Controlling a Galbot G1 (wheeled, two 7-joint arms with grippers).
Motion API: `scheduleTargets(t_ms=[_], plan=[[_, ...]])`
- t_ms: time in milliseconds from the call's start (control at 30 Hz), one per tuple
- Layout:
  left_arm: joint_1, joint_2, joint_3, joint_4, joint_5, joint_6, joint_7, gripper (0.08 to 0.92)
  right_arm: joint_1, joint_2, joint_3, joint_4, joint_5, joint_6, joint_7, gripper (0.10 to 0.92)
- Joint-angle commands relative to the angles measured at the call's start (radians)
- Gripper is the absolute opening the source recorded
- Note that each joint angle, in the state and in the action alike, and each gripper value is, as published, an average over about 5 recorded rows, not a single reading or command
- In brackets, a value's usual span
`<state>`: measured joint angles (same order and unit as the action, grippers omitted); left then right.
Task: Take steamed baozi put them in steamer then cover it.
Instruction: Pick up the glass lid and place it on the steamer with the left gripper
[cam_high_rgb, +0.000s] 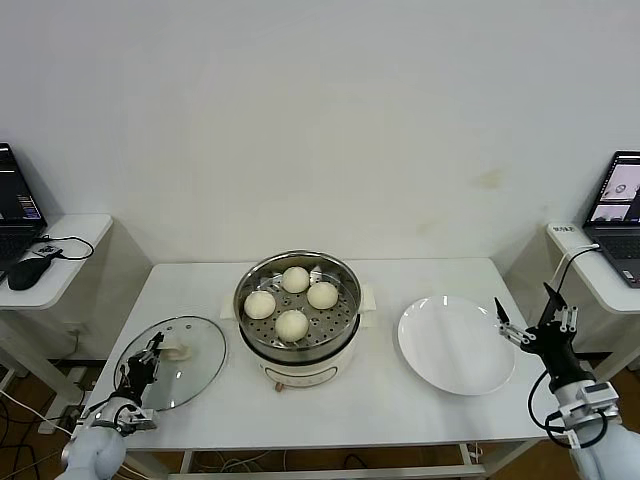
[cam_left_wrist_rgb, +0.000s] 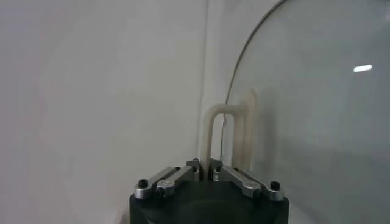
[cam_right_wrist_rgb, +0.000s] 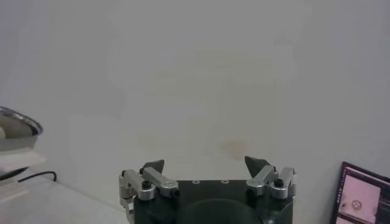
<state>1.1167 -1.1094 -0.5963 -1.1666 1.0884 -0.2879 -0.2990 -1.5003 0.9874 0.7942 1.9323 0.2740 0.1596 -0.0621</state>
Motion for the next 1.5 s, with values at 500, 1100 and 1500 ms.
scheduleTargets(t_ms=[500, 1100, 1500], plan=[[0.389, 0.133, -0.228, -0.708, -0.136, 0.325, 0.211, 0.149, 0.006, -0.014, -0.029, 0.008, -0.008, 0.000, -0.005, 0.823], [0.218, 0.405, 0.041, -0.949, -0.426, 0.585, 0.333, 0.149, -0.031, 0.100, -0.079, -0.013, -0.123, 0.028, -0.001, 0.823], [-0.155, 0.266, 0.435, -0.798, -0.262, 0.717, 0.363, 0.149, -0.033, 0.291, -0.032, -0.062, -0.346, 0.122, 0.031, 0.823]])
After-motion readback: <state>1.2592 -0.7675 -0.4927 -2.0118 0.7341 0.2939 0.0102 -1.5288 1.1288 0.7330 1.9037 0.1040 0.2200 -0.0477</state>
